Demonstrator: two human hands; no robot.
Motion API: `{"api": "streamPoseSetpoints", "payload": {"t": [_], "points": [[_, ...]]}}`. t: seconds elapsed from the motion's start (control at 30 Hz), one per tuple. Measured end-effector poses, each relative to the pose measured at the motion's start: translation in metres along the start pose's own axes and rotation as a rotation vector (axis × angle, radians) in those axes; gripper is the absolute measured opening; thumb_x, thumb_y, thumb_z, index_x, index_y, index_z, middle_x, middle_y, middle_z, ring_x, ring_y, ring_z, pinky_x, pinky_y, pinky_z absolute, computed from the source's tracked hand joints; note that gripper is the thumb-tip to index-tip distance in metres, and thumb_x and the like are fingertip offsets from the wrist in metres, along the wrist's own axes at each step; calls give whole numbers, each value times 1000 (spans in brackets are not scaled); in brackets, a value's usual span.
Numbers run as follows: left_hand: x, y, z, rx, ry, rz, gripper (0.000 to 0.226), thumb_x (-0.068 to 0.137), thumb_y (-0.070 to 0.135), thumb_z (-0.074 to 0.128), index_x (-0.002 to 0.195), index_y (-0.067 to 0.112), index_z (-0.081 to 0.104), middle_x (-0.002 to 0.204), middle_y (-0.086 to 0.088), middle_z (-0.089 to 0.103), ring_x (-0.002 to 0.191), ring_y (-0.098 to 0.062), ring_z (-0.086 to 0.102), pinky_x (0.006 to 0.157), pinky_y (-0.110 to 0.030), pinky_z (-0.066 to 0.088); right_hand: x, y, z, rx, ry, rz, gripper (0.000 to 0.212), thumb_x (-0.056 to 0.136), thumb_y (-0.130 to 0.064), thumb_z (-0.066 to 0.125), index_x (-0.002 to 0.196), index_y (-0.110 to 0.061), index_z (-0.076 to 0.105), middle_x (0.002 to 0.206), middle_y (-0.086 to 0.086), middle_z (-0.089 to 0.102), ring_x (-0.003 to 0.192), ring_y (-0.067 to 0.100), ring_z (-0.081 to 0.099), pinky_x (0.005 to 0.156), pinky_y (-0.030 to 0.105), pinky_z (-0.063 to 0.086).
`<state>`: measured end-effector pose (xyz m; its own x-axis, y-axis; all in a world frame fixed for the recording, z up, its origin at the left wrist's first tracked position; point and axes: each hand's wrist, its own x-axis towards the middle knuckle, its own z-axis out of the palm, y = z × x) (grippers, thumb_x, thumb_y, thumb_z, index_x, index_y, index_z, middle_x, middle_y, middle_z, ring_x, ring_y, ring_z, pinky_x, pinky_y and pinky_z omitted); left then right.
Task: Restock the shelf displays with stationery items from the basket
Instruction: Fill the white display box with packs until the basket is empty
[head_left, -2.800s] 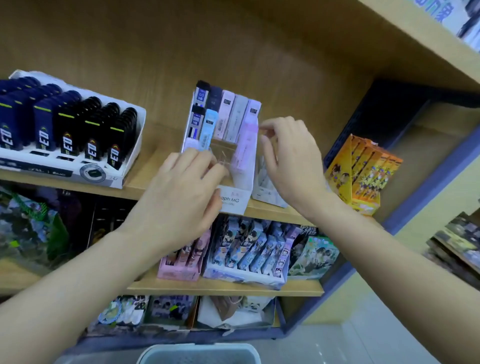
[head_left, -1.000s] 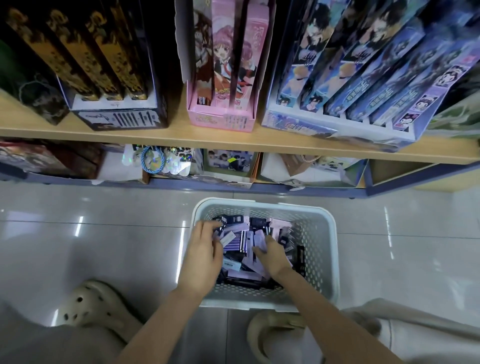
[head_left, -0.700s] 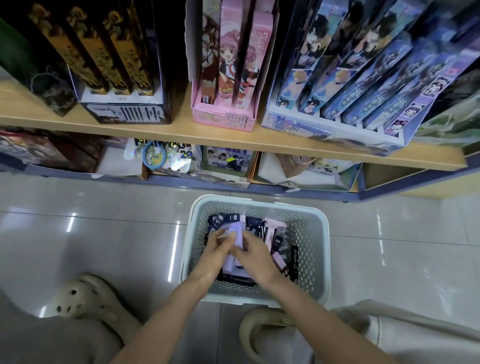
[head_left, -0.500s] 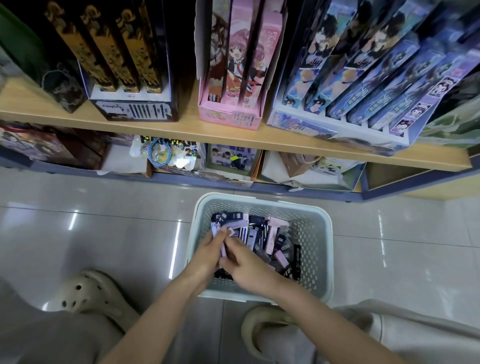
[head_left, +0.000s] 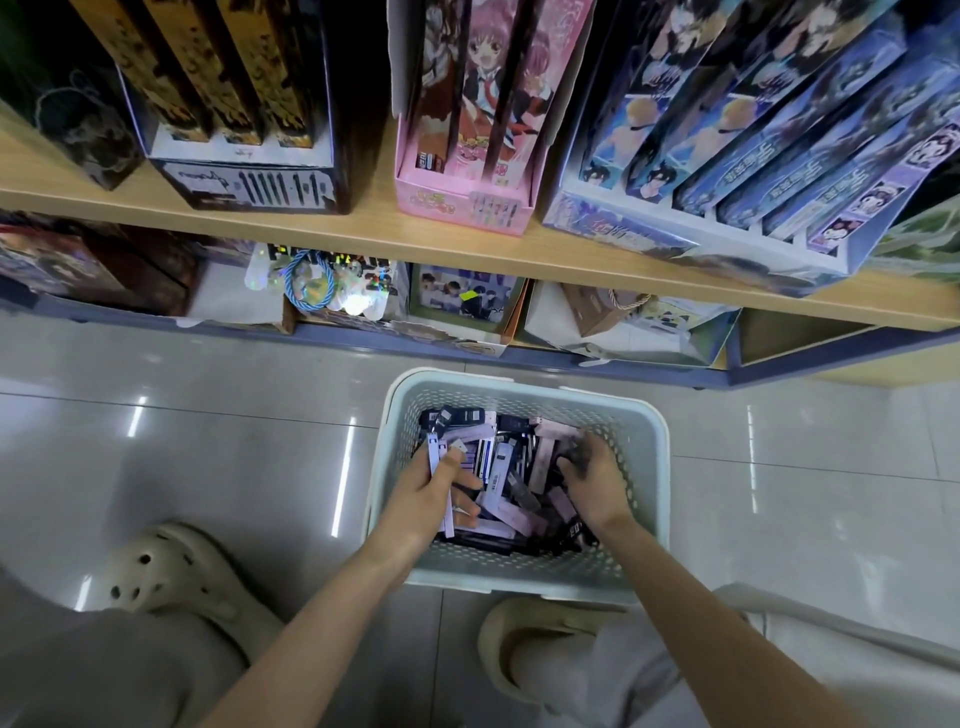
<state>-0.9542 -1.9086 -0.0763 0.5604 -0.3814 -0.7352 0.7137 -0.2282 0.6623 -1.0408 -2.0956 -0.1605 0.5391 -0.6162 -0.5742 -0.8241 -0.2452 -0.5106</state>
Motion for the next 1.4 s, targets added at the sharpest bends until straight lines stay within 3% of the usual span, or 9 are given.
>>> {"api": "streamPoseSetpoints", "payload": {"t": [0.27,0.47,0.57,0.63,0.73,1.0,1.17,1.3,1.4], "points": [[3,-12,5,81,-12,-38,18,102,21,39,102,8,51,75,-8,60,49,-11,55,52,-27,53,13,7,10,-240,10,-64,40,81,-10,71,116,-6,53,118,12,56,107,27,54,93,33,43],[9,-21,4,169,29,-86,11,98,9,48,86,11,47,45,5,31,34,-7,25,35,-18,25,9,6,3,-461,-27,-222,26,85,-7,65,112,-8,63,117,8,61,103,25,58,91,32,45],[10,-20,4,181,45,-89,12,98,18,50,94,9,56,51,0,47,37,-10,43,39,-20,40,-3,-6,-4,-308,45,-286,26,87,-8,63,113,-11,64,114,6,63,98,22,60,87,30,47],[12,-16,3,123,43,-84,14,97,19,51,105,11,59,79,-5,67,63,-13,65,61,-19,55,-11,-21,-9,-170,39,-375,20,89,-14,64,108,-10,67,108,5,66,96,19,62,89,29,48],[14,-8,0,136,-47,-41,19,96,18,52,114,16,60,105,-2,67,91,-11,65,84,-22,53,-27,-50,-17,55,-102,-427,12,86,-16,68,97,-12,70,94,2,69,86,13,63,85,29,51],[3,14,-17,292,-232,41,13,97,13,51,95,11,64,77,1,74,70,-12,71,74,-21,56,-45,-86,-15,400,-350,-367,7,92,-13,58,93,-13,65,81,-1,65,70,6,61,77,30,54],[0,11,-34,334,-154,48,25,96,17,52,77,21,68,80,0,75,72,-22,72,84,-37,53,-24,-24,4,-179,-296,-231,23,97,-25,52,108,-6,60,97,7,66,77,16,59,63,14,42],[-3,7,-37,288,-142,25,18,97,12,49,88,11,64,77,-3,75,70,-26,72,85,-42,55,-20,1,23,-458,-317,-220,27,91,-40,59,95,-14,58,93,6,61,88,26,59,70,26,41],[-5,3,-36,317,-147,10,21,98,14,49,85,13,66,78,-2,75,74,-26,72,93,-45,50,-20,-9,30,-623,-370,-176,41,90,-48,57,111,-13,57,104,8,65,98,26,61,77,32,48]]}}
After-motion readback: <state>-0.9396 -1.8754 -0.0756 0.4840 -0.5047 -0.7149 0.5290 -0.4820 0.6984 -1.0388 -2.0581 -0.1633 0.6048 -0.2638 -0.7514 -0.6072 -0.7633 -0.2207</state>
